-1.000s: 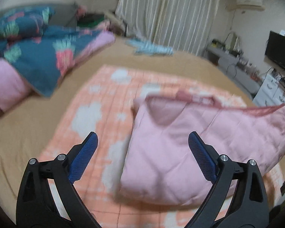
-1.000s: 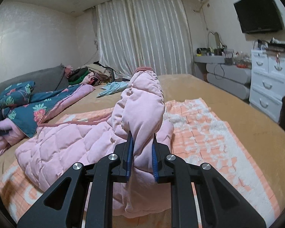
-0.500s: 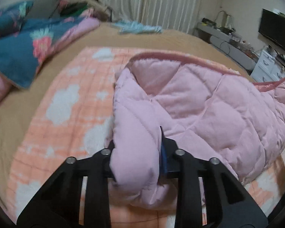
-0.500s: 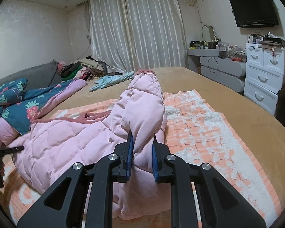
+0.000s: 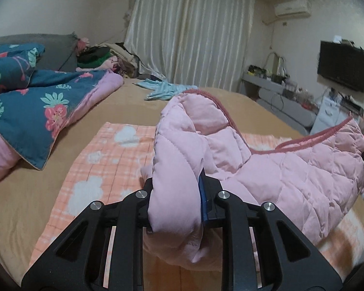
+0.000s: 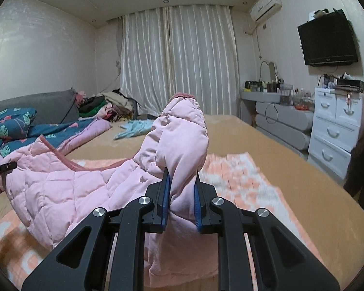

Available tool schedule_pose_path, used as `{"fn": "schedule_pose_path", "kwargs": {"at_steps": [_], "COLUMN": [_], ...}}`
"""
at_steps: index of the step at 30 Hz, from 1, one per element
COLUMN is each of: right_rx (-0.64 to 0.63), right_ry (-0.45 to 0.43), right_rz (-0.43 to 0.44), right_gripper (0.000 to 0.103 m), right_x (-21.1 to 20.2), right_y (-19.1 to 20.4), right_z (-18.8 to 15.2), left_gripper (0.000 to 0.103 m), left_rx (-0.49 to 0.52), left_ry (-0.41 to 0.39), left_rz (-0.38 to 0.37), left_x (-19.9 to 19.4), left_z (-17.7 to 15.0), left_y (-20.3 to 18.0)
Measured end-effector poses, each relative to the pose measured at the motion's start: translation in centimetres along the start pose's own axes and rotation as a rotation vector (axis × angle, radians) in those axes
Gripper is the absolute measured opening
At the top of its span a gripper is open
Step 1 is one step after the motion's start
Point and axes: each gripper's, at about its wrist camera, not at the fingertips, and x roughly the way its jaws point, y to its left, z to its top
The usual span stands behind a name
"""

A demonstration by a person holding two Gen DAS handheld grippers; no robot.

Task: Fold large clothes
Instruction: 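Release the hem with the left gripper while the right gripper holds the jacket edge, then grasp the jacket edge with the left gripper while the right gripper holds its edge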

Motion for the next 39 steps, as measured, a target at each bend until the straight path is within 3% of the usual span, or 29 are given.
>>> {"fn": "schedule_pose_path", "kwargs": {"at_steps": [8,21,39], "right_rx": [-0.032,-0.028,-0.001], "right_ry": [0.025,0.095,0.328], "right_rz": [-0.032,-0.076,-0.182], "right_gripper": [0.015,0.015,0.015], "right_x": [5.1,11.3,20.3], "right_y": [0.0,-0.1,-1.5], "right_z": [2.7,2.5,-4.1], "left_gripper": [0.014,0.014,0.015], "left_rx": [-0.034,-0.027,-0.013], "left_ry": [0.003,0.031,0.196], "left_rz": [0.054,0.113,0.214], "left_x": [3.5,7.3,14.8], "left_z": [1.7,2.5,-0.7], "left_y": [0.8,0.3,1.7]}}
